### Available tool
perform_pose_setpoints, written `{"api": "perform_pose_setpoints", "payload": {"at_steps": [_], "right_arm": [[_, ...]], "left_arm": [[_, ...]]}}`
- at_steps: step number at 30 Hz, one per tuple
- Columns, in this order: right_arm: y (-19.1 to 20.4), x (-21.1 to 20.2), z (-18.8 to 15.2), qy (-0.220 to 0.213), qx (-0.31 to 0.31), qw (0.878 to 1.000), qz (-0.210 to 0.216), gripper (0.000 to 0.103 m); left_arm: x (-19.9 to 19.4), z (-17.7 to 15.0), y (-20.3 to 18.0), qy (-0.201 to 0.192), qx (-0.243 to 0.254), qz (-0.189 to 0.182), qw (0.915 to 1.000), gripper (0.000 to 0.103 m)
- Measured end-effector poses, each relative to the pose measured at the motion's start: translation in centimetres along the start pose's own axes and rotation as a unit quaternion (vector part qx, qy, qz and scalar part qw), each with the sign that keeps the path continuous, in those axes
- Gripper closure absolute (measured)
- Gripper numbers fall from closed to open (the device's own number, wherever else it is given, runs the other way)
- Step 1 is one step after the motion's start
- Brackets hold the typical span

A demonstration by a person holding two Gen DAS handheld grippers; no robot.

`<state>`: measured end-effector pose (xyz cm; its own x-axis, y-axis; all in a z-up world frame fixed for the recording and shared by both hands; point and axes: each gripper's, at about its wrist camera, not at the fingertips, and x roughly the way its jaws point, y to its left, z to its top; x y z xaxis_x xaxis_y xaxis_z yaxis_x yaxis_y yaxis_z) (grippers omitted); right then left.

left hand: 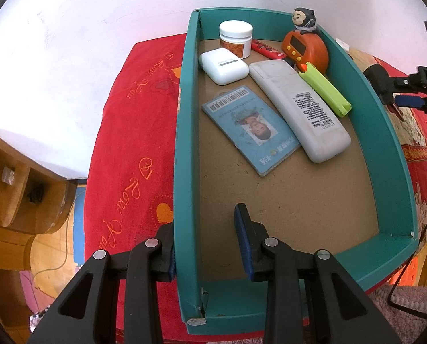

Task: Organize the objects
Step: 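Grasp the black spirit level with the right gripper and lift it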

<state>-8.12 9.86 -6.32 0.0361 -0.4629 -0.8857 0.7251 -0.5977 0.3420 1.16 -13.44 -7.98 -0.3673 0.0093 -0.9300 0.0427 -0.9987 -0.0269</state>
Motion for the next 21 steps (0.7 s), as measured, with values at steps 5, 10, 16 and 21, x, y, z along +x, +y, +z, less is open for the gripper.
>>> {"api": "perform_pose_setpoints", "payload": {"at_steps": [5, 10, 16, 21], "right_arm": [[1.1, 2.2, 0.4, -0.009, -0.015, 0.999, -0.052, 0.026], [1.0, 3.8, 1.4, -0.012, -0.006, 0.997, -0.072, 0.026], [1.4, 4.3, 1.8, -0.017, -0.021, 0.994, -0.106, 0.052], [0.8, 3.9, 2.0, -0.014, -0.011, 0.996, -0.091, 0.055]], "left_arm": [[0.1, 0.1, 0.0, -0.001, 0.001, 0.000, 1.0000, 0.070], [0.1, 0.1, 0.0, -0.001, 0.001, 0.000, 1.0000, 0.070], [0.1, 0.1, 0.0, -0.001, 0.001, 0.000, 1.0000, 0.070], [0.1, 0.1, 0.0, -0.001, 0.001, 0.000, 1.0000, 0.070]]}}
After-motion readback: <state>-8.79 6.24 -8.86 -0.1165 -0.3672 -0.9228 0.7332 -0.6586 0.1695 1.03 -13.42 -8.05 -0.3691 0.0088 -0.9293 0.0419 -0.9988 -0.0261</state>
